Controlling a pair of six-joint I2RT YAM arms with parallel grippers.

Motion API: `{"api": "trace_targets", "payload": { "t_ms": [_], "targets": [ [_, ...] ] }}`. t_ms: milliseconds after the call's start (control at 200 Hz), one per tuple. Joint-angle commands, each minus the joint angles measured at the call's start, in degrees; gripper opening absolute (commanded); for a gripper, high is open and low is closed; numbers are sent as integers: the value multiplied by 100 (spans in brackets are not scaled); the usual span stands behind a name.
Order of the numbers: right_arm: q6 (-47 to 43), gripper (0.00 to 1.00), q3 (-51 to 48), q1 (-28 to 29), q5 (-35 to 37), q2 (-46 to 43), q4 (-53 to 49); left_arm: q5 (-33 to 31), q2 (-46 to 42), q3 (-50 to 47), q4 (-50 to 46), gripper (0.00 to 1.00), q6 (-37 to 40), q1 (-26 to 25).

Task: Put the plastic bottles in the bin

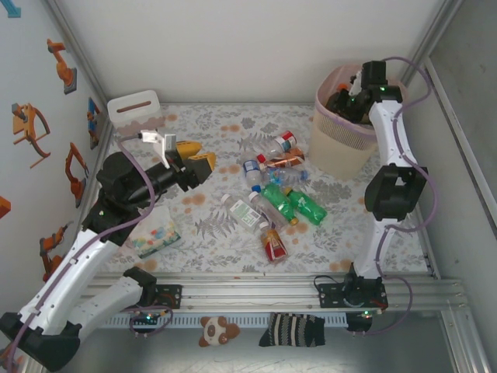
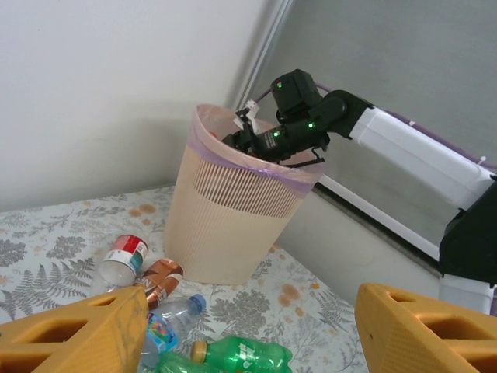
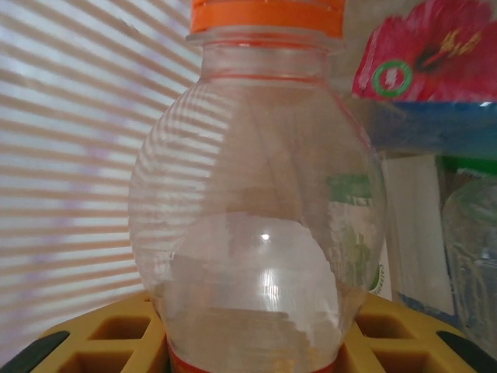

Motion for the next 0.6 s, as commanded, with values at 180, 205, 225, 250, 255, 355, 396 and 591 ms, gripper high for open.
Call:
{"api": "trace_targets", "payload": {
  "t_ms": [180, 205, 225, 250, 255, 355, 396, 591],
  "targets": [
    [-489, 40, 229, -27, -757, 405, -506, 124, 48, -75, 194, 70, -111, 18],
    [-518, 40, 232, -28, -816, 436, -528, 124, 57, -78, 202, 70, -119, 20],
    [-540, 41, 237, -28, -863, 443, -545, 124, 66, -77, 211, 70, -120, 24],
    [-572, 42, 233, -26, -904, 463, -564, 128, 76, -74, 206, 70, -120, 25],
    [-576, 42, 233, -27, -908, 467, -568, 126, 76, -70, 204, 70, -125, 25],
    [-668, 48, 261, -28, -958, 482, -641, 132, 128, -51, 202, 70, -137, 22],
    [-693, 51, 290, -24, -919, 482, -676, 132, 138, -49, 199, 70, -134, 18],
    [-721, 69, 496, -24, -550, 317, -805, 167, 196, 2, 229, 70, -164, 22]
  ]
}}
